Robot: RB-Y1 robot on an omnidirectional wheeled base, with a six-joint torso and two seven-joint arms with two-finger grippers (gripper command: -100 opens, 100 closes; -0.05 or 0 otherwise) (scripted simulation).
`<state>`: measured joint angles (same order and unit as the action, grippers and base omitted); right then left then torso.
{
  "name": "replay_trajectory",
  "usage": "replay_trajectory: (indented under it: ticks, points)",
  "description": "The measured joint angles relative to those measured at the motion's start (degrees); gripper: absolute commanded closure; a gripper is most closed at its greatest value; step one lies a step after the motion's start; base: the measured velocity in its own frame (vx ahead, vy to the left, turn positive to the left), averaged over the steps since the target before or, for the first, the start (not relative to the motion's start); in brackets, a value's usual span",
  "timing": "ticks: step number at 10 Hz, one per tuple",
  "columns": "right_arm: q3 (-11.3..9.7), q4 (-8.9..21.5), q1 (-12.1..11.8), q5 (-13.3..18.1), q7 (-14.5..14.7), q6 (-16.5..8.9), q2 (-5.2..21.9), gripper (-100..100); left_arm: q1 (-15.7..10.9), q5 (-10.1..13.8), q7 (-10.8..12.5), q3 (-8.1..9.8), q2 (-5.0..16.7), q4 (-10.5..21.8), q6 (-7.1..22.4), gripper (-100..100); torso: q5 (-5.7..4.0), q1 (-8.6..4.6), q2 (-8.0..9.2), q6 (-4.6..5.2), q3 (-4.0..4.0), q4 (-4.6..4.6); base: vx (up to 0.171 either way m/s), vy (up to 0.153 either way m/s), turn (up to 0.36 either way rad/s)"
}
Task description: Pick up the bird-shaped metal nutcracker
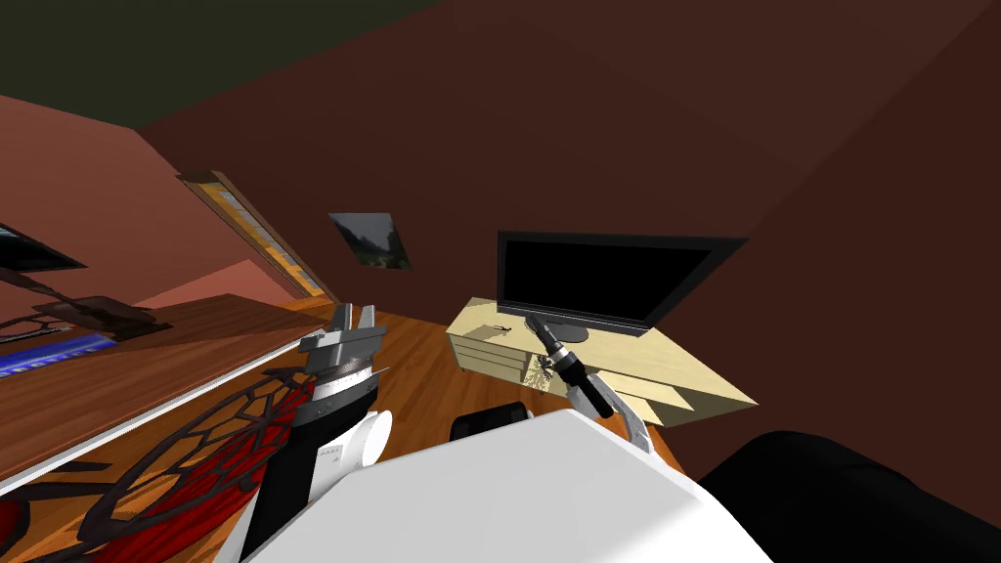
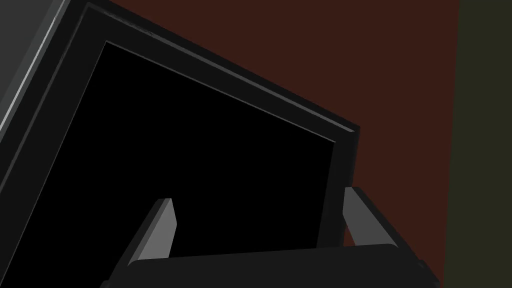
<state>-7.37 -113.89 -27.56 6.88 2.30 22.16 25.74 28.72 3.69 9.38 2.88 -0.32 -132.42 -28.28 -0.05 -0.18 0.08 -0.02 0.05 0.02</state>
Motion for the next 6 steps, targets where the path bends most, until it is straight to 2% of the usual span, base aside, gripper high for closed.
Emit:
replay_trajectory:
  ticks: [4, 5, 6]
  points:
    - [-3.4, 5.3, 1.6, 1.2, 1.7, -0.5, 4.4, -100, 0.0, 0.0, 0.0, 0.0, 0.0, 0.0, 0.0, 0, 0.0, 0.0, -0.03, 0.0, -0.01, 0.0, -0.027, -0.04, 0.098]
    - [-3.9, 7.3, 1.7, 1.4, 2.0, 0.2, 5.2, -100, 0.0, 0.0, 0.0, 0.0, 0.0, 0.0, 0.0, 0, 0.0, 0.05, -0.05, 0.02, -0.02, -0.01, -0.04, -0.043, 0.138]
    - [-4.7, 9.3, 2.9, 1.6, 2.1, 0.3, 7.2, -100, 0.0, 0.0, 0.0, 0.0, 0.0, 0.0, 0.0, 0, 0.0, 0.0, -0.02, -0.01, -0.01, 0.0, -0.028, -0.028, 0.095]
